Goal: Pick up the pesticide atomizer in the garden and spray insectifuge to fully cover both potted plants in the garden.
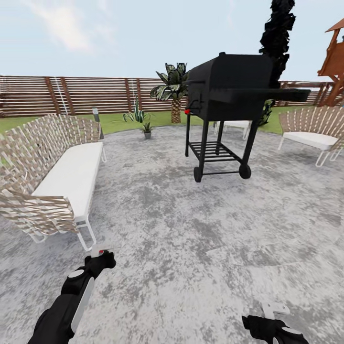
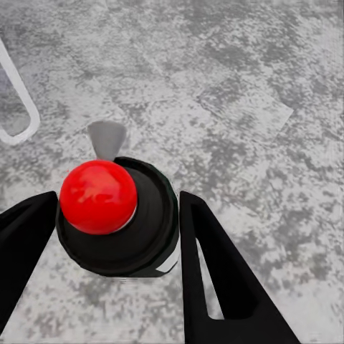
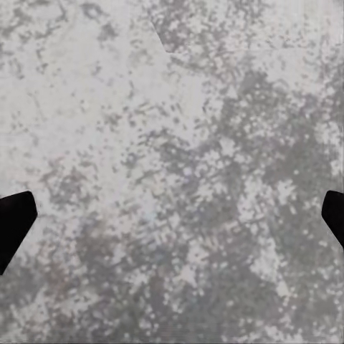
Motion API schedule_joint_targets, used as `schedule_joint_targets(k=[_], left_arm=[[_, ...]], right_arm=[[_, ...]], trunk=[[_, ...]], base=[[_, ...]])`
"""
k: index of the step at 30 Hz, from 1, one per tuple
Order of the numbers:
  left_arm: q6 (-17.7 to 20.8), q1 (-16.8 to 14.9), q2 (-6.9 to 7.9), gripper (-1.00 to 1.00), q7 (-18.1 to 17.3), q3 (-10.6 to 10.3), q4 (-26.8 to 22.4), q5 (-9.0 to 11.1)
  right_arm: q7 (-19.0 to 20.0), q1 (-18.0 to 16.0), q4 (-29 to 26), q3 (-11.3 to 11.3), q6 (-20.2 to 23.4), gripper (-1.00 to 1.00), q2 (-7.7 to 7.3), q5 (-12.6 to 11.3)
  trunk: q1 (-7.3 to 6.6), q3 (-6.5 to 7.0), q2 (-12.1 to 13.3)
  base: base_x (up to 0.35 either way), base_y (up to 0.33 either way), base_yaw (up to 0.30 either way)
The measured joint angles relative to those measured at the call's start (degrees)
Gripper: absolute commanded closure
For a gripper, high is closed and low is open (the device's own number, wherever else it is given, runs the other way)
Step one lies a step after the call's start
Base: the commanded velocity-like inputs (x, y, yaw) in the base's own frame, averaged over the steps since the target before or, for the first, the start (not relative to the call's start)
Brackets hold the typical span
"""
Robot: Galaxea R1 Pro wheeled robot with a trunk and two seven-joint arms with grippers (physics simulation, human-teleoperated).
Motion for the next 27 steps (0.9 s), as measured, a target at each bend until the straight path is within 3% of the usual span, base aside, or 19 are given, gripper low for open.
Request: schedule_joint_targets(k=[7, 27], left_arm=[[-0.02, -0.01, 0.00, 1.00, 0.00, -0.01, 0.02, 0.00], [-0.03, -0.01, -0.01, 1.00, 0.00, -0.02, 0.04, 0.00]], right_arm=[[0.00, 0.01, -0.02, 0.00, 0.01, -1.00, 0.00, -0.03], [0.08, 0.02, 0.05, -0.06, 0.02, -1.00, 0.00, -0.03]], trunk=[[0.00, 0.00, 0.00], [0.00, 0.00, 0.00]], base=[[0.246, -0.064, 0.188], [0.246, -0.207, 0.007]])
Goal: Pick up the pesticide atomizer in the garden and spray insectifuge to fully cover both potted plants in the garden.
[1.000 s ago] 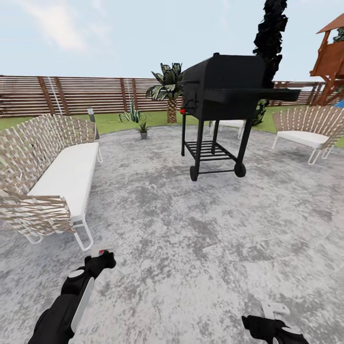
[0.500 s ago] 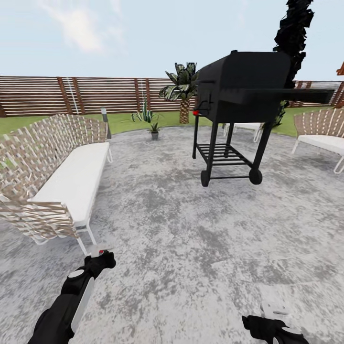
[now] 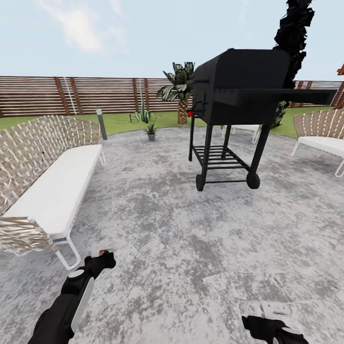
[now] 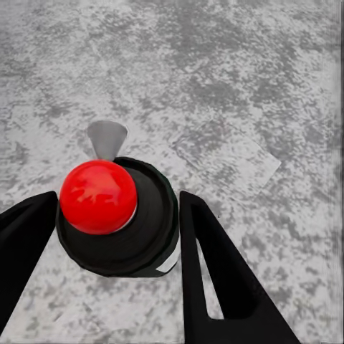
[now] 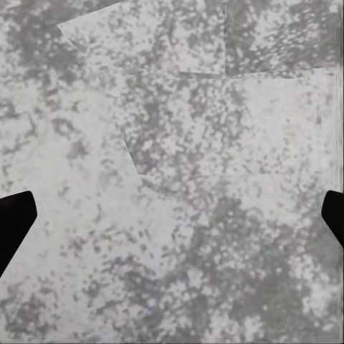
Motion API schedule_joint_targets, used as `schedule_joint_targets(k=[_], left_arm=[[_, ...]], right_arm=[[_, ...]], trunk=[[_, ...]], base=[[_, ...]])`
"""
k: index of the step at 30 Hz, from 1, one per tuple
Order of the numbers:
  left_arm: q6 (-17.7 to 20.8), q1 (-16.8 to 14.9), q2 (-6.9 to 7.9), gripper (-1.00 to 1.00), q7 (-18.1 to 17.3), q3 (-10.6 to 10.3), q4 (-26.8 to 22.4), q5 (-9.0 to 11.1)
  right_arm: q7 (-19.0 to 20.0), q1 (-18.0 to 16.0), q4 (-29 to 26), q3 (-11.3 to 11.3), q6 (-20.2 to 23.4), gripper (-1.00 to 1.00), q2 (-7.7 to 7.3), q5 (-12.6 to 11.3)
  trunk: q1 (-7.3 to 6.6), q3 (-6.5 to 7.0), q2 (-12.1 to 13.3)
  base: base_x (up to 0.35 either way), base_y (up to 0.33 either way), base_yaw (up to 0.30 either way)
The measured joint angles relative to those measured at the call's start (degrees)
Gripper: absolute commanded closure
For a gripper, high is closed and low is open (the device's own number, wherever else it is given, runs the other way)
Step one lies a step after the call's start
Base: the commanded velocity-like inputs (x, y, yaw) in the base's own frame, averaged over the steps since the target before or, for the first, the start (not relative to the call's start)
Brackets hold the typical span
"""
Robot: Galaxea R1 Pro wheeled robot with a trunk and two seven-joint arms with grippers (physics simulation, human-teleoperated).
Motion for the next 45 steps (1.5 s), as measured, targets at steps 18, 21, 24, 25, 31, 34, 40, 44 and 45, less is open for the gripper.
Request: schedule_joint_targets(k=[18, 21, 24, 25, 31, 34, 40, 44, 45], left_arm=[[0.03, 0.01, 0.00, 1.00, 0.00, 0.02, -0.03, 0.07], [0.03, 0.01, 0.00, 1.00, 0.00, 0.02, -0.03, 0.08], [0.03, 0.01, 0.00, 1.00, 0.00, 0.02, -0.03, 0.08], [0.03, 0.01, 0.00, 1.00, 0.00, 0.02, -0.03, 0.08], [0.03, 0.01, 0.00, 1.00, 0.00, 0.01, -0.03, 0.08], [0.03, 0.00, 0.00, 1.00, 0.00, 0.01, -0.02, 0.08], [0.03, 0.00, 0.00, 1.00, 0.00, 0.01, -0.02, 0.08], [0.03, 0.00, 0.00, 1.00, 0.00, 0.01, -0.02, 0.08], [0.03, 0.00, 0.00, 1.00, 0.00, 0.01, -0.02, 0.08]], right_arm=[[-0.06, -0.01, 0.03, 0.03, -0.02, -1.00, 0.00, 0.01], [-0.07, -0.01, 0.03, 0.02, -0.02, -1.00, 0.00, 0.00], [-0.08, -0.01, 0.03, 0.03, -0.02, -1.00, 0.00, 0.00], [-0.06, -0.01, 0.03, 0.02, -0.02, -1.00, 0.00, 0.00], [-0.02, -0.01, 0.03, 0.02, -0.02, -1.00, 0.00, 0.00], [0.00, 0.00, 0.03, 0.02, -0.02, -1.00, 0.00, 0.00], [-0.02, 0.00, 0.03, 0.05, -0.02, -1.00, 0.00, 0.00], [0.00, 0.00, 0.03, 0.01, -0.02, -1.00, 0.00, 0.00], [0.00, 0.00, 0.03, 0.01, -0.02, -1.00, 0.00, 0.00]], trunk=[[0.00, 0.99, 0.00], [0.00, 1.18, 0.00], [0.00, 1.37, 0.00], [0.00, 1.43, 0.00], [0.00, 1.82, 0.00], [0.00, 1.92, 0.00], [0.00, 1.96, 0.00], [0.00, 1.96, 0.00], [0.00, 1.96, 0.00]], base=[[0.246, -0.119, 0.145], [0.246, 0.000, 0.172], [0.246, 0.000, 0.172], [0.246, 0.000, 0.172], [0.246, 0.000, 0.156], [0.246, 0.000, 0.046], [0.246, 0.000, 0.007], [0.246, 0.000, 0.000], [0.246, 0.000, 0.000]])
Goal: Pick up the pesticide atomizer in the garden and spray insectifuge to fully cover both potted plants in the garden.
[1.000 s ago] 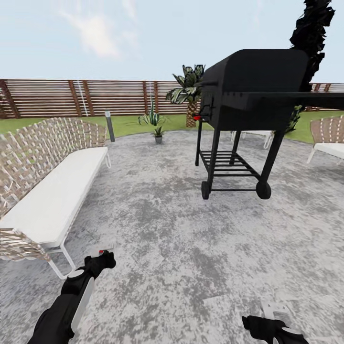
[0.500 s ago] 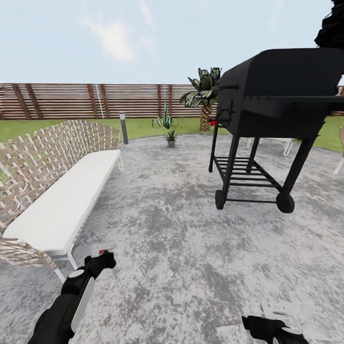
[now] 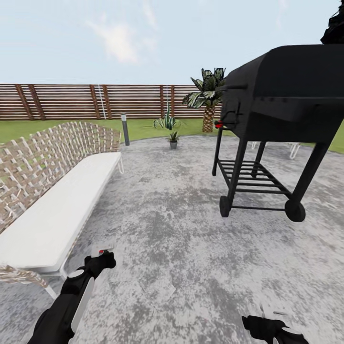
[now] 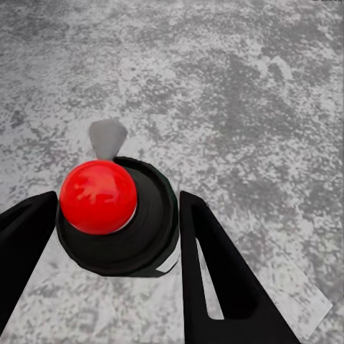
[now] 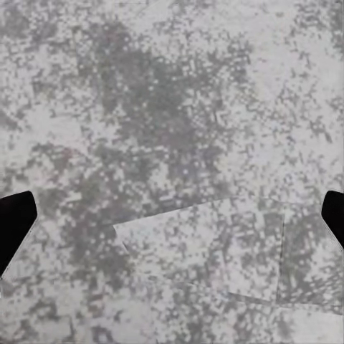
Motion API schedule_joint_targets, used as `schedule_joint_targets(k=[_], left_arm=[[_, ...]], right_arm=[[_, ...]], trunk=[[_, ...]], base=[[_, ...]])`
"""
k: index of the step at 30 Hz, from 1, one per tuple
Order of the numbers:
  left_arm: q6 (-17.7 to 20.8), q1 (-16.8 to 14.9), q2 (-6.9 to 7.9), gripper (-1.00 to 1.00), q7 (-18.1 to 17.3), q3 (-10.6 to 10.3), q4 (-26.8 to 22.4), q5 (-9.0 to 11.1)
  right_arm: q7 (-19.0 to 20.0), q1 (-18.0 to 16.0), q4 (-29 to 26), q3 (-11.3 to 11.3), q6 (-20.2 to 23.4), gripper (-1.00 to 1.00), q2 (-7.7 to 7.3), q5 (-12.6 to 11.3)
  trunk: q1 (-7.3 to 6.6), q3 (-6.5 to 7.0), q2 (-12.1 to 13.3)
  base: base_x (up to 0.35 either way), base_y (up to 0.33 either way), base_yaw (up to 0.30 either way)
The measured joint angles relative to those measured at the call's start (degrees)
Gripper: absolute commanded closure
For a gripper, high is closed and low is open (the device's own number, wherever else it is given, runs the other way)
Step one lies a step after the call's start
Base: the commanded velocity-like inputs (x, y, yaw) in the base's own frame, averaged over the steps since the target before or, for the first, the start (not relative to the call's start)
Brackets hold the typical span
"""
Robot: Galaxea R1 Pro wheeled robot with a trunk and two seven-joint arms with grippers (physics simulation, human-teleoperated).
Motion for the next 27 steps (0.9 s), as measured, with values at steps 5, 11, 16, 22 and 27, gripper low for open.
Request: schedule_joint_targets(k=[5, 11, 16, 22, 27], left_arm=[[0.00, 0.00, 0.00, 1.00, 0.00, 0.00, 0.00, 0.00], [0.00, 0.00, 0.00, 1.00, 0.00, 0.00, 0.00, 0.00], [0.00, 0.00, -0.05, 1.00, 0.00, 0.00, 0.00, 0.00], [0.00, 0.00, -0.07, 1.00, 0.00, 0.00, 0.00, 0.00], [0.00, 0.00, -0.02, 1.00, 0.00, 0.00, 0.00, 0.00]], right_arm=[[-0.01, 0.00, 0.00, 0.00, 0.00, -1.00, 0.00, 0.00], [0.00, 0.00, 0.00, 0.00, 0.00, -1.00, 0.00, 0.00], [0.00, 0.00, 0.00, 0.02, 0.00, -1.00, 0.00, 0.00], [0.00, 0.00, -0.13, 0.00, 0.00, -1.00, 0.00, 0.00], [0.00, 0.00, -0.13, 0.00, 0.00, -1.00, 0.00, 0.00]], trunk=[[0.00, 0.00, 0.00], [0.00, 0.00, 0.00], [0.00, 0.00, 0.00], [0.00, 0.08, 0.00], [0.00, 0.47, 0.00]], base=[[0.246, 0.000, 0.000], [0.246, 0.000, 0.000], [0.246, 0.000, 0.000], [0.246, 0.000, 0.000], [0.246, 0.000, 0.000]])
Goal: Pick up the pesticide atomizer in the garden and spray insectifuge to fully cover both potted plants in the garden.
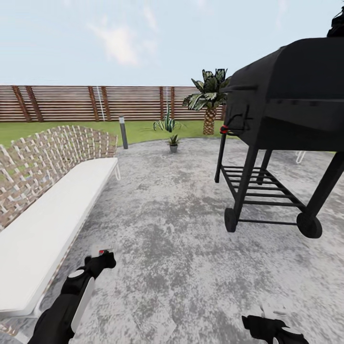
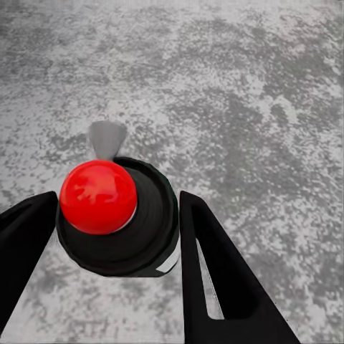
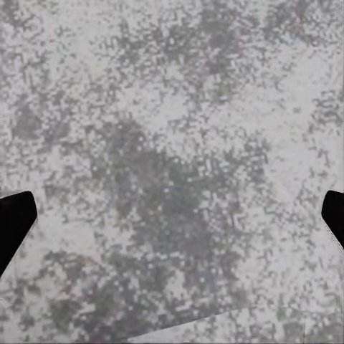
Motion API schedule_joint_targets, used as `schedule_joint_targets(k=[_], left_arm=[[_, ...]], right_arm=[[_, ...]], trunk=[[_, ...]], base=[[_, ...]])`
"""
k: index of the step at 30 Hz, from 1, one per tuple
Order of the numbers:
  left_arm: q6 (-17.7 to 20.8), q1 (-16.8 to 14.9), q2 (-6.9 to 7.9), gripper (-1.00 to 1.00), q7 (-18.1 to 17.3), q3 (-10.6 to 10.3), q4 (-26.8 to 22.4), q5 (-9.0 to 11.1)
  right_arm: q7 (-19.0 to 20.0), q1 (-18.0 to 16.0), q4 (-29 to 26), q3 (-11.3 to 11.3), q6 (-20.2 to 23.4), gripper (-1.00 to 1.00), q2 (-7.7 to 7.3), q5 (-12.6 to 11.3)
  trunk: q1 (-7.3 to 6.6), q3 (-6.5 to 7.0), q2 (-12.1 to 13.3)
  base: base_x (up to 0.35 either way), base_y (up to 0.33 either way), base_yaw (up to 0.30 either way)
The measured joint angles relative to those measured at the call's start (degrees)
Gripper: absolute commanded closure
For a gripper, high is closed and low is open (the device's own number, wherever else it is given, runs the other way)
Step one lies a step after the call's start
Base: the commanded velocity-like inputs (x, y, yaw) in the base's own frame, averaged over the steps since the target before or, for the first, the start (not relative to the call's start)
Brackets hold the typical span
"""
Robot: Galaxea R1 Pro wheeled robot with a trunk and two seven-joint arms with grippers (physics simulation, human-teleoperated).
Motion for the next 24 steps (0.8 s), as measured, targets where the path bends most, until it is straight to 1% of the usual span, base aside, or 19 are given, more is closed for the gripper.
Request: schedule_joint_targets(k=[10, 24], left_arm=[[0.00, 0.00, -0.06, 1.00, 0.00, 0.00, 0.00, 0.00], [0.00, 0.00, -0.06, 1.00, 0.00, 0.00, 0.00, 0.00]], right_arm=[[0.00, 0.00, 0.07, 0.03, 0.00, -1.00, 0.00, 0.00], [0.04, 0.00, 0.13, 0.07, 0.00, -1.00, 0.00, 0.00]], trunk=[[0.00, 0.81, 0.00], [0.00, 0.86, 0.00]], base=[[0.246, 0.000, 0.000], [0.246, 0.000, 0.000]])
